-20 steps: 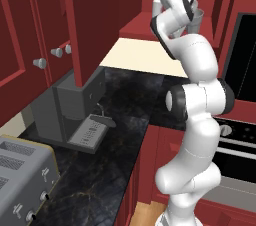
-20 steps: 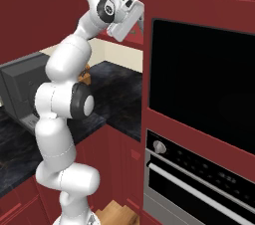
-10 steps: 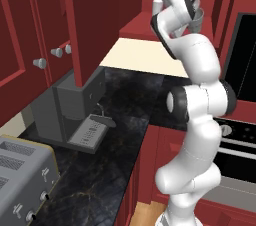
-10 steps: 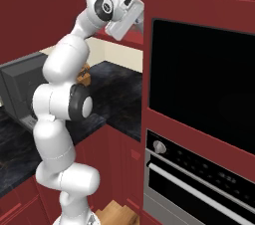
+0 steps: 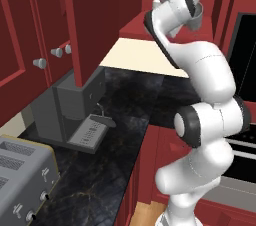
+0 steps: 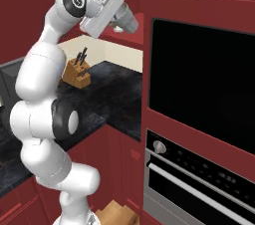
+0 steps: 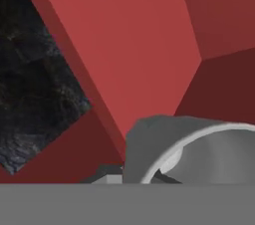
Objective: There is a bowl on the dining counter. Grab a lemon wedge from the fridge and place it in the bowl. Then get the liquor bottle and glass cup from the cabinet and place them next to the bowl.
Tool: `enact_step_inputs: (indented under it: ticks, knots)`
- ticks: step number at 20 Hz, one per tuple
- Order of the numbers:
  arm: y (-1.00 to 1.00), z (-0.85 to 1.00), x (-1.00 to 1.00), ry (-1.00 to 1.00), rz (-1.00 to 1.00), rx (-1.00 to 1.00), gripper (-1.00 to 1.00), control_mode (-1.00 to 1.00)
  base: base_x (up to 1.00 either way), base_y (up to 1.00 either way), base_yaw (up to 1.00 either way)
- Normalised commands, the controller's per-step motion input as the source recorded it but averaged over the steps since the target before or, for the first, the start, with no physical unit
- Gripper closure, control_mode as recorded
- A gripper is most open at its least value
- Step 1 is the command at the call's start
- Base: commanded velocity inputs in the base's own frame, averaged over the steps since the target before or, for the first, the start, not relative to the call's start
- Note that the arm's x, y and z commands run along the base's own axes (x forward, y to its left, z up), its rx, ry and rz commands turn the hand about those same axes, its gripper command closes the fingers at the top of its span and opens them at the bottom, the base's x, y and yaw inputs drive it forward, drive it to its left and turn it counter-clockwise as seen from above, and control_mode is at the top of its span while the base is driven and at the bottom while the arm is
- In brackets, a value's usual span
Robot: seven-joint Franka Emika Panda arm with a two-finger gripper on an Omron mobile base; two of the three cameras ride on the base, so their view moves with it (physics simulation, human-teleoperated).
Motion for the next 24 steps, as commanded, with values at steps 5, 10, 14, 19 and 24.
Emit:
enact_step_inputs:
  ticks: [5, 10, 14, 19, 24]
  knots:
    - [0.87, 0.19, -1.0, -0.01, 0.0, 0.05, 1.0, -1.0, 0.0, 0.0, 0.0]
    - [0.43, 0.07, -1.0, 0.0, -0.02, 0.19, 1.0, -1.0, 0.0, 0.0, 0.0]
    - [0.06, 0.0, -1.0, 0.0, -0.1, 0.26, 1.0, -1.0, 0.0, 0.0, 0.0]
    - [-0.07, -0.23, -0.98, 0.0, -0.16, 0.26, 1.0, -1.0, 0.0, 0.0, 0.0]
    - [-0.18, -0.45, -0.6, 0.0, -0.18, 0.26, 1.0, -1.0, 0.0, 0.0, 0.0]
